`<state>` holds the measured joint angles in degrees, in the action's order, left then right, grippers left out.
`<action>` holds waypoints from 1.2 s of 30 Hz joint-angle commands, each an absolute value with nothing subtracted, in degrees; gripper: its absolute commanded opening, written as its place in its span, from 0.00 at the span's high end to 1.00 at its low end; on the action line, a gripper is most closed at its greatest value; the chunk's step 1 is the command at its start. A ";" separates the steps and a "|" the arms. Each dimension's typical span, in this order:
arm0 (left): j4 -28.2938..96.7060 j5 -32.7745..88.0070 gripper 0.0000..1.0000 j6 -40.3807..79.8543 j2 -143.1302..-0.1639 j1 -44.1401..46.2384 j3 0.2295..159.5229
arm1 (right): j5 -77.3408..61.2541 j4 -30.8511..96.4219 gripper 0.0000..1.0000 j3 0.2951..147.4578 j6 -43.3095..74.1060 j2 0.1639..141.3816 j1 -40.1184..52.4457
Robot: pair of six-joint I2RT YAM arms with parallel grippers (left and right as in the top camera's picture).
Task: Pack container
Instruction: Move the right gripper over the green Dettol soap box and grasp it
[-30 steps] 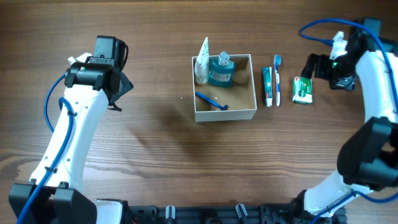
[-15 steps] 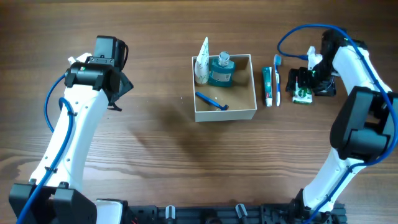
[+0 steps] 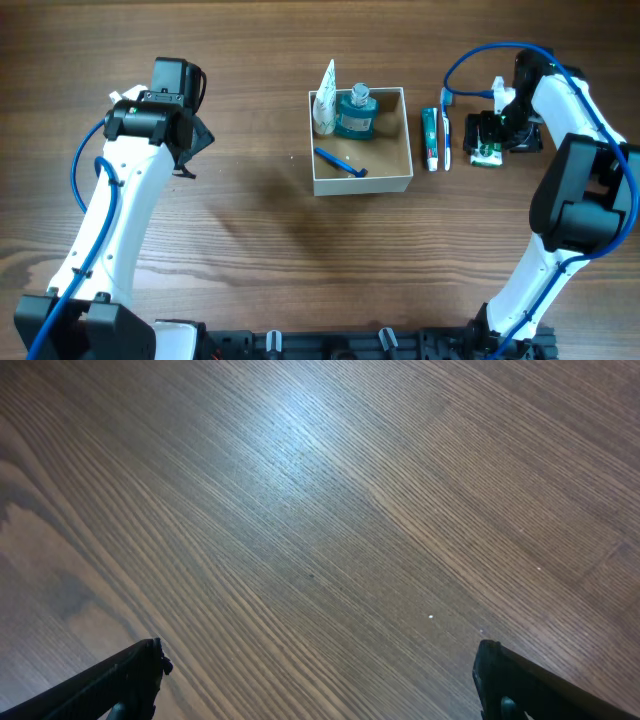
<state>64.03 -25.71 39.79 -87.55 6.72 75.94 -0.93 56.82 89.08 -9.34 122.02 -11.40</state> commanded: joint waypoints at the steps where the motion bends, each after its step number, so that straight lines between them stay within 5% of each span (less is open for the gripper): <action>1: 64.03 -26.63 0.00 40.77 -87.77 6.48 75.57 | 0.67 55.55 0.01 89.49 -10.37 123.42 -11.42; 26: 64.03 -26.63 0.00 40.77 -87.77 6.48 75.57 | -1.04 51.37 0.01 84.99 -10.52 123.44 -11.42; 33: 64.03 -26.63 0.00 40.77 -87.77 6.48 75.57 | -0.84 51.13 0.11 84.18 -10.52 123.44 -11.42; 36: 64.03 -26.63 0.00 40.77 -87.77 6.48 75.57 | -0.86 50.96 0.24 84.20 -10.31 123.44 -11.42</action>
<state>64.01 -25.71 39.81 -87.55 6.72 75.94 0.23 51.27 85.95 -10.52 122.04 -11.42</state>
